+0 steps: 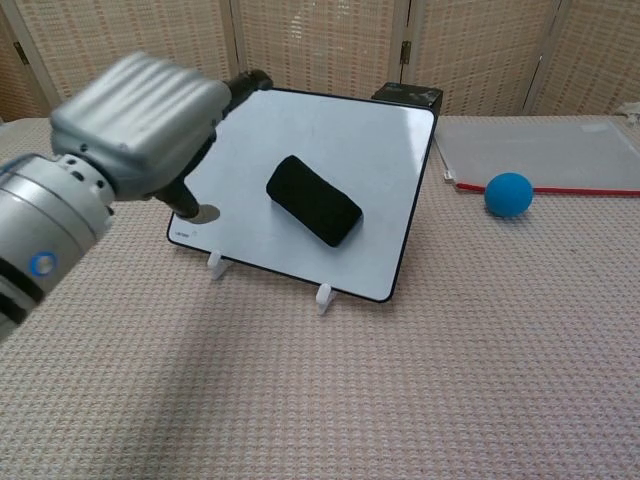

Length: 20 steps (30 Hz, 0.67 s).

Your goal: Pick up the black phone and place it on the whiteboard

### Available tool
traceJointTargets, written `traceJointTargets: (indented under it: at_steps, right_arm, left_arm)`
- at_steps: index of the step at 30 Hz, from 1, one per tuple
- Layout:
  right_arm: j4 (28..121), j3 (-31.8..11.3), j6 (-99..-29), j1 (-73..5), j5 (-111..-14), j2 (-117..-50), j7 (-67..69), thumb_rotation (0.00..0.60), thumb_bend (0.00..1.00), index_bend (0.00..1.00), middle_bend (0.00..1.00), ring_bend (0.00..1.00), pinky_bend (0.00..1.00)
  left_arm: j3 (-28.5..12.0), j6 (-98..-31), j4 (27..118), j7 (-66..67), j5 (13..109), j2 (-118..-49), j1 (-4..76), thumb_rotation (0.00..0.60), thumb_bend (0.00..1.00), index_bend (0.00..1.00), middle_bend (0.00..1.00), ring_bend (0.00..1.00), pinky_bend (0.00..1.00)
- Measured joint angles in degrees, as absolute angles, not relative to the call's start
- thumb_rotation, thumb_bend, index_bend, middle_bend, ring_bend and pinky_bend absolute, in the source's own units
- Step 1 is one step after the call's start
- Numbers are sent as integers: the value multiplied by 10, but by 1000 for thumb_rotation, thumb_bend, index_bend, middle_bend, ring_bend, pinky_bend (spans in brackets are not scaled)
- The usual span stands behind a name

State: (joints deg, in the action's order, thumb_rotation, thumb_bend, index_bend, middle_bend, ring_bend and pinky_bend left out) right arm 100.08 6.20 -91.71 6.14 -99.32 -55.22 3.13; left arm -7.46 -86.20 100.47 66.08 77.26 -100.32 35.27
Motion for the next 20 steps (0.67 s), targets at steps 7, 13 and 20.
traceJointTargets:
  at_steps: [7,13,20]
  right_arm:
    - [1006,66,-896,54,-1001,-567,-10,600,334,0,0,0,0]
    - [1011,69,-880,50,-1006,-581,-42,600,334,0,0,0,0]
    - [1012,78,-873,51,-1018,-594,-72,600,335,0,0,0,0]
  left_arm:
    - [27,-924,1071,458,841,-855,259,600,165,12,65,19,43]
    - [120,-977,1062,269,880,-731,156,600,164,0,0,0,0]
    - [137,-1025,988,187,888,-714,73,600,163,0,0,0,0]
